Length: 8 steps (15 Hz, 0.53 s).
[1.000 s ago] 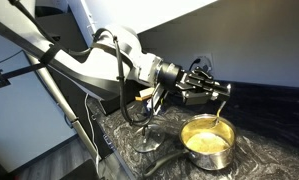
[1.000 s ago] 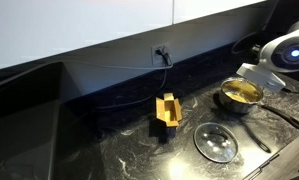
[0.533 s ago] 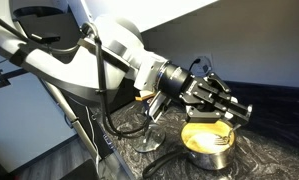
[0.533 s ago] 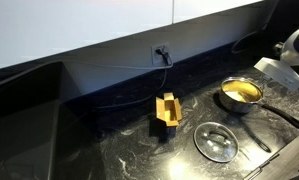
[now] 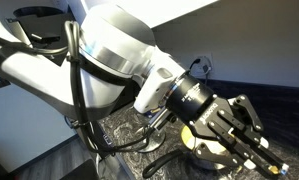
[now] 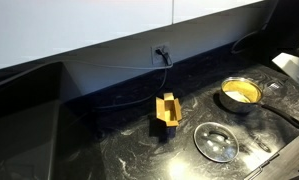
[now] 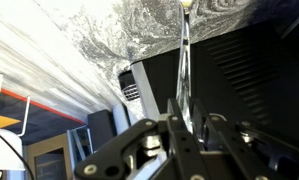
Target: Put the fork inside the pot then close the pot.
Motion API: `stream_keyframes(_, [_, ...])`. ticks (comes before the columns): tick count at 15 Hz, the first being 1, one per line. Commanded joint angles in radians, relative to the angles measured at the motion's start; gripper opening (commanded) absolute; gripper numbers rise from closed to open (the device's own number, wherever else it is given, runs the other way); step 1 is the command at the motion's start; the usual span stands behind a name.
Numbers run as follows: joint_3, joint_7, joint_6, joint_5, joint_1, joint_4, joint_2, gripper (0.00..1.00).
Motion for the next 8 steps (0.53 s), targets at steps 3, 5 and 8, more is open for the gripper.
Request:
stream_keyframes(3, [-0.047, -0.089, 0.082, 0.128, -0.057, 0.001, 0.046, 0.04])
stream_keyframes(5, [-0.052, -0.099, 0.107, 0.152, -0.068, 0.014, 0.081, 0.04])
stream_keyframes(8, [-0.056, -0.076, 0.163, 0.159, -0.079, 0.041, 0.14, 0.04])
